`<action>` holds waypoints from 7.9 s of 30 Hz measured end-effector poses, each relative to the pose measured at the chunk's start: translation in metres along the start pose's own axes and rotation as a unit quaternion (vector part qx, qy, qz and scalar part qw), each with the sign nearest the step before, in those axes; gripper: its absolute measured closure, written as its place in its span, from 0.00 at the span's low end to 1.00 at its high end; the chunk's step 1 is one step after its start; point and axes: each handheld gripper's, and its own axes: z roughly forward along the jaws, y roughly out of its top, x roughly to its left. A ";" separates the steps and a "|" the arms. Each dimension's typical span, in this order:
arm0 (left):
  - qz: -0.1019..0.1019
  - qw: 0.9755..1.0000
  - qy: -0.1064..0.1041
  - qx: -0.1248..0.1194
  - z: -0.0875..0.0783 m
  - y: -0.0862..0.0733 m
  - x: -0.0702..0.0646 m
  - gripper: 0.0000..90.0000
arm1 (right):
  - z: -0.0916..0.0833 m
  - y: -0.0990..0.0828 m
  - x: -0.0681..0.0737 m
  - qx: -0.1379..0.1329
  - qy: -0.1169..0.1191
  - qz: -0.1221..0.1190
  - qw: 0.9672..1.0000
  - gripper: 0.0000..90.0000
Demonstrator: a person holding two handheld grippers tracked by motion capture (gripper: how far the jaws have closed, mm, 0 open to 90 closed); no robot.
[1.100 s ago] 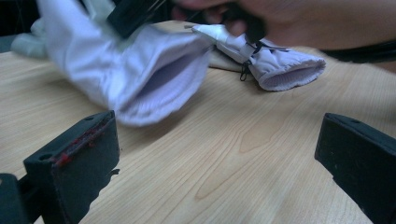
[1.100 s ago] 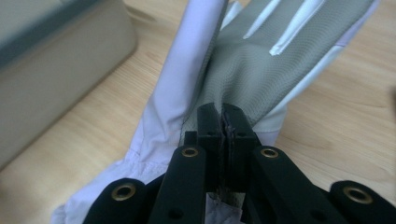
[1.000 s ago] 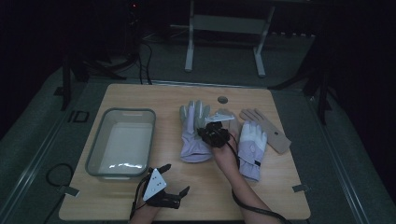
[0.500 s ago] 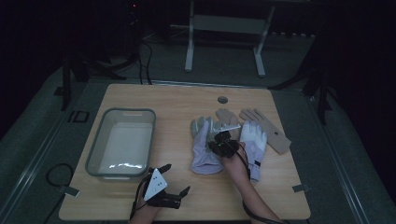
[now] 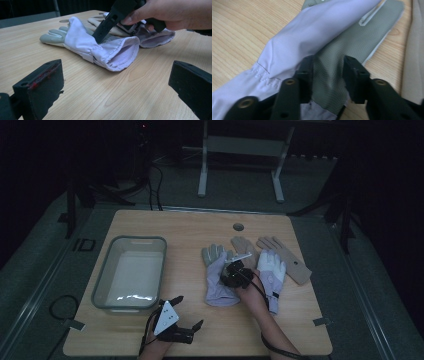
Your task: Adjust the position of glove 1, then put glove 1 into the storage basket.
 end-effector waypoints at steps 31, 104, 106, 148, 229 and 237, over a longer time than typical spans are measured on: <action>0.001 1.000 0.003 0.001 0.000 0.000 0.000 0.00 | -0.101 -0.034 -0.083 -0.053 -0.051 0.031 0.997 0.55; 0.001 1.000 0.010 -0.005 -0.001 0.000 -0.001 0.00 | -0.152 -0.002 -0.067 -0.096 -0.014 0.000 0.995 0.89; 0.001 1.000 0.010 -0.005 -0.001 0.000 -0.001 0.00 | -0.151 0.001 -0.064 -0.096 -0.012 -0.003 0.995 0.89; 0.009 1.000 0.007 -0.004 -0.001 0.000 -0.002 0.00 | -0.023 0.036 0.003 0.035 0.034 -0.075 0.996 0.88; -0.190 0.949 -0.064 0.245 0.106 0.039 0.044 0.49 | 0.013 -0.033 -0.063 -0.039 0.234 0.113 0.965 0.65; -0.189 0.948 -0.066 0.247 0.103 0.044 0.041 0.73 | 0.004 -0.025 -0.048 -0.034 0.181 0.076 0.980 0.84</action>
